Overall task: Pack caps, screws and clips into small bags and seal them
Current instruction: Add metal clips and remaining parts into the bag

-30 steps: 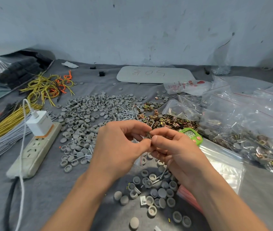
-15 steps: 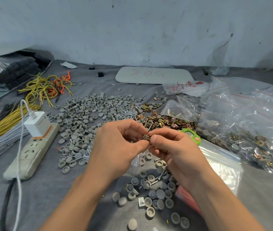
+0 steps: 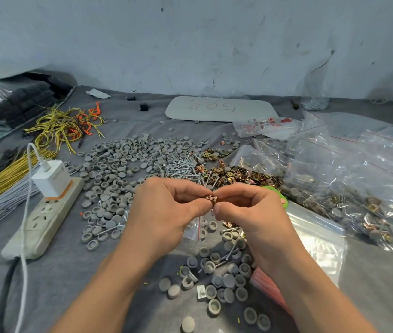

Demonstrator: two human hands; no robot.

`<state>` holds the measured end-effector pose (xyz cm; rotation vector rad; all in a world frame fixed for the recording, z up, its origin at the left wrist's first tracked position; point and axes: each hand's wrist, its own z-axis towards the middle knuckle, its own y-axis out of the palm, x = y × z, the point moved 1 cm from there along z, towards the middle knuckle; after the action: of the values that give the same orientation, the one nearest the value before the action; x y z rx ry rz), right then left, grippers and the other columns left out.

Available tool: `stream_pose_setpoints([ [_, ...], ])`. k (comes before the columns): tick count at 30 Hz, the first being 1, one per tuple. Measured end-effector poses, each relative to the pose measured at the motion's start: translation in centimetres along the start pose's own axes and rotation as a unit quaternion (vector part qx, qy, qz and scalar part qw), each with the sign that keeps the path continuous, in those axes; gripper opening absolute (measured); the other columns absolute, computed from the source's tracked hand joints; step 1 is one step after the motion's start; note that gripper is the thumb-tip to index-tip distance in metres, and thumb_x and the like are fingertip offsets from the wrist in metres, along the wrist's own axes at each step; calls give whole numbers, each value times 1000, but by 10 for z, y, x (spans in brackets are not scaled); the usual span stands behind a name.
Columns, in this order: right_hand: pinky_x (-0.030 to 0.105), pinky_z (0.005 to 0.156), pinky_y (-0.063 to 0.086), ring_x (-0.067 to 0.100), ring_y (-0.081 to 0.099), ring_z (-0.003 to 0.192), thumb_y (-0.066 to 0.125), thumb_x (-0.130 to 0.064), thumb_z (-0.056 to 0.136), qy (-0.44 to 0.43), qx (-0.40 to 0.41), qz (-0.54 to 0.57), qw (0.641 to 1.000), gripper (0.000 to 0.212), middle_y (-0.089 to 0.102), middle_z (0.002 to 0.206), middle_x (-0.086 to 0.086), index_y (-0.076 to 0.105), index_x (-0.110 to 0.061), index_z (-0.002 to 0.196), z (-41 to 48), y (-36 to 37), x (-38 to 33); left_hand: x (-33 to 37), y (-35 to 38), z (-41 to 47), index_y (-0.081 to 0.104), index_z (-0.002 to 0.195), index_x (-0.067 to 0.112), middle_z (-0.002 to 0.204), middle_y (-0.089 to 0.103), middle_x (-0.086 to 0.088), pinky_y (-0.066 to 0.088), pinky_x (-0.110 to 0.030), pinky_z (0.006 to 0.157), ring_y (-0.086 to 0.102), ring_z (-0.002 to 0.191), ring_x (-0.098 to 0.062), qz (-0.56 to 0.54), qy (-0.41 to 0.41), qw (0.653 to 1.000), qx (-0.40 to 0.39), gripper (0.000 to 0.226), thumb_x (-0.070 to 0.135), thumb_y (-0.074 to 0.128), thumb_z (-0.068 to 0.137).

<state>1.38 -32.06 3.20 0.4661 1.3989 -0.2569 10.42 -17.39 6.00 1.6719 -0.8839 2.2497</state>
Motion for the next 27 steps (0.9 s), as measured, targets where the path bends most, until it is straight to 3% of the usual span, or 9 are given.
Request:
stream_pose_setpoints([
  [5,21,65,56,15,73,69,86,-9,65,-17,10,-16,1000,23,79,79,9,83,-18,85,-1,0,-2,-1,-1,0,84,86,27,67,76,4,51,-13,61,72,63,-9,10,1,1000,-26,13,14,82,85],
  [8,20,65,56,15,74,71,86,-9,65,-23,17,-16,999,23,79,81,9,83,-19,86,-1,1,-4,-1,-1,1,84,85,26,68,76,3,52,-15,62,71,63,-10,1,5,999,-31,13,14,79,87],
  [12,20,67,57,15,76,77,83,6,74,-51,32,-65,996,36,80,86,2,84,-25,92,-2,3,-4,-4,2,1,82,80,32,69,76,4,56,-23,64,71,65,-13,26,2,999,-24,16,19,79,87],
  [16,21,66,58,15,76,75,82,2,79,-66,36,-118,990,29,80,82,-1,85,-24,92,-3,3,-5,-5,3,1,81,79,34,68,75,6,54,-18,60,70,62,-10,25,1,999,-22,16,23,77,89],
  [19,21,64,55,14,73,68,83,-1,80,-49,36,-86,994,20,79,77,5,85,-19,89,-2,3,-6,-5,0,0,82,80,34,71,76,4,54,-20,61,70,63,-10,0,4,1000,-12,15,27,75,91],
  [22,22,60,53,17,67,63,82,1,81,-19,36,-12,999,16,76,75,14,84,-12,90,-2,3,-7,-3,-2,0,82,89,35,77,78,3,54,-19,67,73,71,-11,-38,8,999,-17,18,17,80,87],
  [27,22,59,53,17,68,64,84,-10,74,24,19,33,999,16,76,77,14,84,-10,90,-2,4,-6,-1,-1,-2,82,91,34,80,79,4,57,-20,69,77,75,-14,-51,9,999,-16,29,9,88,78],
])
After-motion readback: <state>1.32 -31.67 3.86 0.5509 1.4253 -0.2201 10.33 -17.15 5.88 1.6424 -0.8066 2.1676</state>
